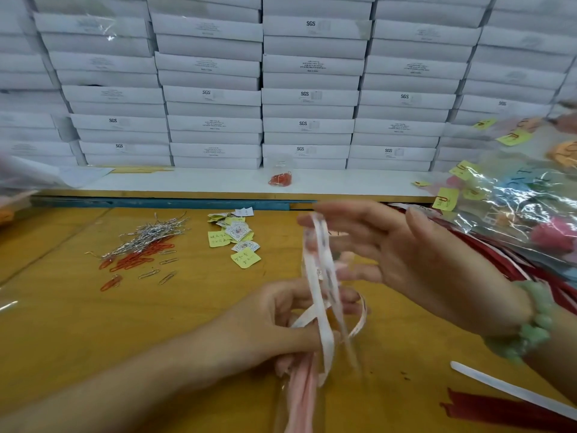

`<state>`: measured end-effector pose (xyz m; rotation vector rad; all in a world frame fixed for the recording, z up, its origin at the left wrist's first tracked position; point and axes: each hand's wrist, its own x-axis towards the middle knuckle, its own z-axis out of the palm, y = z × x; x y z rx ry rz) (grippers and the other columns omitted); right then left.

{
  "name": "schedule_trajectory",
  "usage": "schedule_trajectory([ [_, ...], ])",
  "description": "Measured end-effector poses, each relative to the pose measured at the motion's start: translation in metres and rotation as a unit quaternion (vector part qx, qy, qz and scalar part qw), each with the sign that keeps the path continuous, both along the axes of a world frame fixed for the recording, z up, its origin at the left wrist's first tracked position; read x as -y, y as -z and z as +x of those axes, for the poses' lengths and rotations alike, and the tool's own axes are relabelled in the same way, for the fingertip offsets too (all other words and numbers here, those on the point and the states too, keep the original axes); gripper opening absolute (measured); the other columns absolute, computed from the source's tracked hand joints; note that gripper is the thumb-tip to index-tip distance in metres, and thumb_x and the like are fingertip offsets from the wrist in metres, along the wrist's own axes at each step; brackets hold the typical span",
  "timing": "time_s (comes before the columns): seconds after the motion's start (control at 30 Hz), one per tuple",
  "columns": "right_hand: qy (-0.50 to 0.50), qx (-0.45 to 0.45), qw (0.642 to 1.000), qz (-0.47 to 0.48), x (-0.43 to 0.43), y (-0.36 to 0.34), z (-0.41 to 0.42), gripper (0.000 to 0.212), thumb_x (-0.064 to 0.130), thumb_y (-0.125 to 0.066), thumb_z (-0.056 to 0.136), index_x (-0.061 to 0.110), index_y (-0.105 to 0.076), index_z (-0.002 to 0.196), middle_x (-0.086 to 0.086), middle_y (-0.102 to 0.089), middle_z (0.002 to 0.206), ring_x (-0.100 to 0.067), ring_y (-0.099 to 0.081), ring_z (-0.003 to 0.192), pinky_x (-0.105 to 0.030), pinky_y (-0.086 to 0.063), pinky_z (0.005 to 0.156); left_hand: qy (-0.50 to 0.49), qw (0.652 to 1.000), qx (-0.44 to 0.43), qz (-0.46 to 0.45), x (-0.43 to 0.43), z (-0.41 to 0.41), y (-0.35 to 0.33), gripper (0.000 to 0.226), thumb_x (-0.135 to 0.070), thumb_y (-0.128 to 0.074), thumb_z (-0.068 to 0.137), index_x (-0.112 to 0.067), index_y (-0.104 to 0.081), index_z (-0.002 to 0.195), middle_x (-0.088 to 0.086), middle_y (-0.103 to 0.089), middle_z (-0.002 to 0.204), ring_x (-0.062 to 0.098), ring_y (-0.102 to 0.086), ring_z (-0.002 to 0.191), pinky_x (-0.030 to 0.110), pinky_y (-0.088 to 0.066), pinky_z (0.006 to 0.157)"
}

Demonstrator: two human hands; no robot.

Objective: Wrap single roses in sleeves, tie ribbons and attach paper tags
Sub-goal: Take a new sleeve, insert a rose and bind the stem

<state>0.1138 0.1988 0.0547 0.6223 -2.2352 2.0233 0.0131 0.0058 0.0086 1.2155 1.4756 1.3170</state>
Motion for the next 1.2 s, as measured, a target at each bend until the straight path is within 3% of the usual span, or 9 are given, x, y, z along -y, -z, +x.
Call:
schedule_trajectory([
  [0.1, 0.096, 0.006, 0.995, 0.014, -0.004, 0.008, -0.007, 0.068, 0.069, -0.041, 0.085, 0.034, -0.038, 0.143, 0.011, -0.047, 0.145, -0.013, -0.046, 0.132, -0.031, -0.042, 0.106, -0.002, 1.0, 0.01, 0.004, -0.002, -0.003, 0.002, 0.026, -0.017, -0.061, 0.094, -0.03, -0.067, 0.115, -0.006, -0.069, 0.12, 0.002, -0.05, 0.045, 0.009, -0.044, 0.045],
  [0.2, 0.248, 0.015, 0.968, 0.047, -0.008, 0.022, -0.011, 0.048, 0.061, -0.037, 0.092, 0.04, -0.043, 0.136, 0.016, -0.059, 0.13, -0.007, -0.057, 0.118, -0.035, -0.05, 0.095, -0.001, 0.998, 0.059, 0.016, -0.002, -0.005, 0.007, 0.03, -0.013, -0.05, 0.096, -0.023, -0.067, 0.118, -0.001, -0.068, 0.123, 0.002, -0.049, 0.045, 0.011, -0.045, 0.047],
  [0.33, 0.332, 0.036, 0.94, 0.073, -0.004, 0.037, -0.006, 0.038, 0.045, -0.041, 0.09, 0.027, -0.054, 0.12, 0.01, -0.07, 0.095, -0.01, -0.065, 0.081, -0.02, -0.051, 0.058, -0.002, 0.994, 0.105, 0.034, -0.002, -0.01, 0.013, 0.035, -0.021, -0.047, 0.093, -0.014, -0.066, 0.122, 0.0, -0.071, 0.085, 0.003, -0.047, 0.043, 0.015, -0.043, 0.047],
  [0.5, 0.242, 0.048, 0.965, 0.09, 0.008, 0.043, -0.003, 0.042, 0.047, -0.055, 0.08, 0.01, -0.053, 0.1, -0.003, -0.061, 0.062, -0.012, -0.049, 0.045, -0.012, -0.034, 0.041, -0.005, 0.987, 0.149, 0.059, -0.002, -0.011, 0.015, 0.024, -0.025, -0.055, 0.094, -0.017, -0.07, 0.11, -0.007, -0.071, 0.073, 0.001, -0.045, 0.041, 0.013, -0.039, 0.045],
  [0.6, 0.183, 0.076, 0.978, 0.063, 0.011, 0.046, -0.003, 0.03, 0.032, -0.067, 0.078, 0.014, -0.054, 0.099, -0.013, -0.063, 0.07, -0.01, -0.052, 0.047, -0.012, -0.035, 0.039, -0.062, 0.981, 0.172, 0.059, -0.003, -0.013, 0.019, 0.027, -0.023, -0.065, 0.086, -0.009, -0.071, 0.107, 0.037, -0.055, 0.093, 0.004, -0.043, 0.041, 0.017, -0.042, 0.045],
  [0.8, 0.186, 0.114, 0.973, -0.069, 0.007, 0.045, -0.006, 0.029, 0.019, -0.07, 0.075, 0.01, -0.057, 0.099, -0.003, -0.061, 0.065, -0.007, -0.052, 0.049, -0.014, -0.037, 0.037, -0.093, 0.972, 0.203, 0.079, -0.006, -0.015, 0.025, 0.017, -0.016, -0.069, 0.081, -0.004, -0.067, 0.093, 0.002, -0.068, 0.071, 0.006, -0.048, 0.047, 0.017, -0.044, 0.049],
  [1.03, 0.056, 0.167, 0.901, -0.396, 0.001, 0.031, -0.006, 0.039, 0.009, -0.089, 0.059, 0.007, -0.069, 0.092, -0.006, -0.064, 0.075, -0.008, -0.064, 0.056, -0.014, -0.043, 0.037, -0.153, 0.956, 0.228, 0.106, -0.008, -0.018, 0.03, 0.015, -0.014, -0.077, 0.069, -0.01, -0.074, 0.083, 0.009, -0.064, 0.072, 0.012, -0.061, 0.061, 0.019, -0.05, 0.052],
  [1.13, -0.016, 0.182, 0.9, -0.397, 0.005, 0.026, -0.001, 0.046, 0.003, -0.084, 0.066, 0.007, -0.055, 0.101, -0.007, -0.067, 0.083, -0.009, -0.068, 0.066, -0.014, -0.048, 0.04, -0.153, 0.954, 0.233, 0.107, -0.007, -0.019, 0.03, 0.017, -0.013, -0.079, 0.066, -0.012, -0.075, 0.083, 0.012, -0.068, 0.077, 0.015, -0.064, 0.065, 0.02, -0.052, 0.056],
  [1.2, -0.021, 0.188, 0.925, -0.33, 0.01, 0.026, 0.001, 0.047, 0.003, -0.078, 0.073, 0.007, -0.047, 0.107, -0.007, -0.069, 0.084, -0.009, -0.069, 0.068, -0.014, -0.048, 0.04, -0.157, 0.955, 0.228, 0.107, -0.007, -0.02, 0.031, 0.019, -0.012, -0.08, 0.066, -0.013, -0.075, 0.084, 0.012, -0.07, 0.085, 0.017, -0.067, 0.069, 0.022, -0.055, 0.061],
])
